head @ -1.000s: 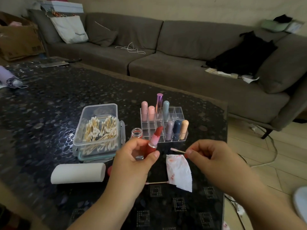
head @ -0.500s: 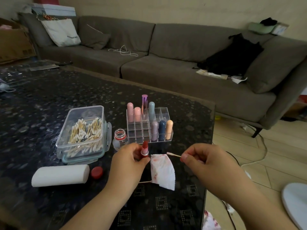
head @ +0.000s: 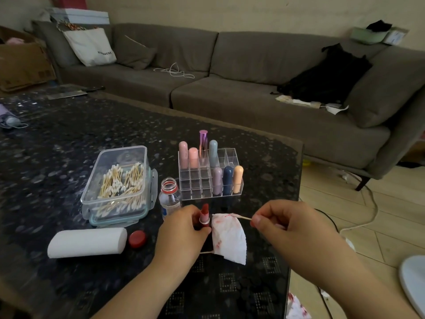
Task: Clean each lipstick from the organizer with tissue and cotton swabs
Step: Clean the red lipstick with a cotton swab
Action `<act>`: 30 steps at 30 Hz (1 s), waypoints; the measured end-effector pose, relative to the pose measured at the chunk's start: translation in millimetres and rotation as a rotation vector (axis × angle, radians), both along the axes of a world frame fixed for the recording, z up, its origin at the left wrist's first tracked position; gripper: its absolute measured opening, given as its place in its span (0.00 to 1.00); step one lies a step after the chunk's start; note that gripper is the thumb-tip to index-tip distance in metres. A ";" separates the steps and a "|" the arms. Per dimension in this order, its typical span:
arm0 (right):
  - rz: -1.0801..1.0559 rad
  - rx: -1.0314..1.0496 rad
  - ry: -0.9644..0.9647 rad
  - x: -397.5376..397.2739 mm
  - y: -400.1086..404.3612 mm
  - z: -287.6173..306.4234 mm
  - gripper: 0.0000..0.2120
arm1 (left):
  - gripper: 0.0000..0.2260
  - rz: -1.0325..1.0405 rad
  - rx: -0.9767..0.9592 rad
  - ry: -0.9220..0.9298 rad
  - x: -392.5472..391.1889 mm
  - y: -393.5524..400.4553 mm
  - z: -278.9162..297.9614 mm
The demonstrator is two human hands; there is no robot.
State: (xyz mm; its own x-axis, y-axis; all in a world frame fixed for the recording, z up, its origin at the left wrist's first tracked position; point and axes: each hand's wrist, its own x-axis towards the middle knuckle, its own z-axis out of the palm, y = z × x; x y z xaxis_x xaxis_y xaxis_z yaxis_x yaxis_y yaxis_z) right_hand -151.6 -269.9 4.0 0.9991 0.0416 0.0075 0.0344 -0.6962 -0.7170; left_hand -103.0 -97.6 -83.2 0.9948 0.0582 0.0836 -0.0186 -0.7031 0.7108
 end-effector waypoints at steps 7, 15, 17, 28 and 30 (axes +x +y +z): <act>0.020 -0.031 -0.002 0.0 2.3 0.0 0.09 | 0.06 0.026 0.063 -0.030 -1.7 -1.8 2.2; 0.026 -0.007 0.002 1.5 2.6 0.1 0.09 | 0.21 0.004 0.104 -0.063 -9.2 5.0 7.7; 0.025 -0.002 -0.007 2.6 2.7 0.3 0.09 | 0.24 -0.033 0.195 -0.080 -12.6 12.8 7.5; 0.048 -0.046 -0.014 3.1 19.4 -2.6 0.08 | 0.21 -0.184 0.437 -0.074 -17.1 48.0 3.0; 0.056 -0.069 -0.007 2.5 22.8 -2.5 0.08 | 0.19 -0.183 0.438 -0.075 -14.4 49.3 0.1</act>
